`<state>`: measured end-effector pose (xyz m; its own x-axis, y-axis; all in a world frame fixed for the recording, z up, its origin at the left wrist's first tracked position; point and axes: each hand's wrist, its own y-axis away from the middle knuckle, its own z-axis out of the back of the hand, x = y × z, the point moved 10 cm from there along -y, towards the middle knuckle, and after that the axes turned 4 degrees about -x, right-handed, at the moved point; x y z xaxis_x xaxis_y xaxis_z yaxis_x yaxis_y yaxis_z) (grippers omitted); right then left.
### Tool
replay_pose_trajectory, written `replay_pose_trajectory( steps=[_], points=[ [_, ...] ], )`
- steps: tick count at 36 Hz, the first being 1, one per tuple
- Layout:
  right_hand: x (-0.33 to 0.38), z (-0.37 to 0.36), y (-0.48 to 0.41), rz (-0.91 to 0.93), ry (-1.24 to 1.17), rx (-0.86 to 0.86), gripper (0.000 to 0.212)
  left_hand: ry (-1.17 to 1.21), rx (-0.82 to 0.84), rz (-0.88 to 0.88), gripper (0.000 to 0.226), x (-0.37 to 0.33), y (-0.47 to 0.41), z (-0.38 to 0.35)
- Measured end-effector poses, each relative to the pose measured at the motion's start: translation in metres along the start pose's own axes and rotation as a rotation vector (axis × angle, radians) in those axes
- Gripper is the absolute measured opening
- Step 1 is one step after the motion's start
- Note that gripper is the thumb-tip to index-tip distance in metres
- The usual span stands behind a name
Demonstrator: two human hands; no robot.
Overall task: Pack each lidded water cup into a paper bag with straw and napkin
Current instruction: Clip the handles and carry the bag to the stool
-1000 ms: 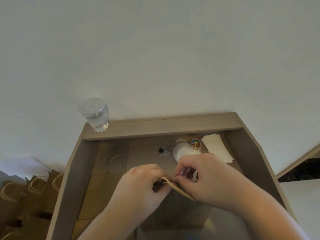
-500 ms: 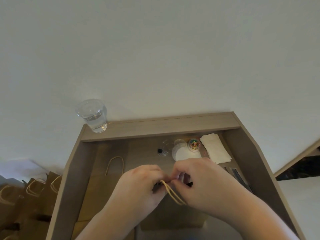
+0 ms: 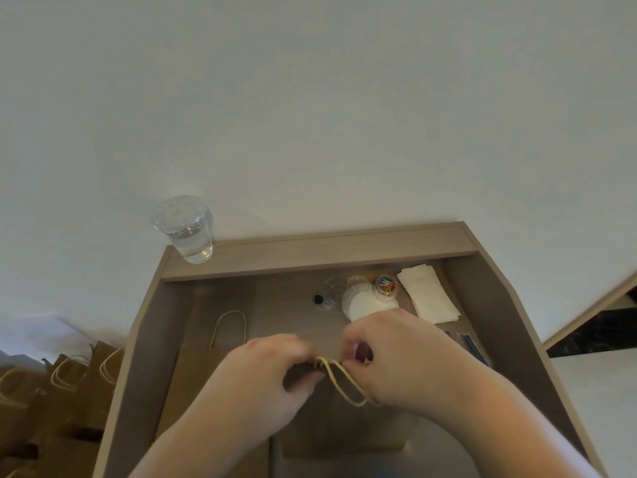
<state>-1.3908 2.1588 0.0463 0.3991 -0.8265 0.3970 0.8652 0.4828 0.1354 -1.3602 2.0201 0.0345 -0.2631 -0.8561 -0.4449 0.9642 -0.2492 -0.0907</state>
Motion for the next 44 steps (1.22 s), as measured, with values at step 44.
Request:
replay_pose_trajectory(
  steps=[44],
  points=[
    [-0.022,0.024,0.071,0.408,-0.811,0.103,0.054,0.729,-0.909,0.631,0.023,-0.050,0.209,0.034]
  ],
)
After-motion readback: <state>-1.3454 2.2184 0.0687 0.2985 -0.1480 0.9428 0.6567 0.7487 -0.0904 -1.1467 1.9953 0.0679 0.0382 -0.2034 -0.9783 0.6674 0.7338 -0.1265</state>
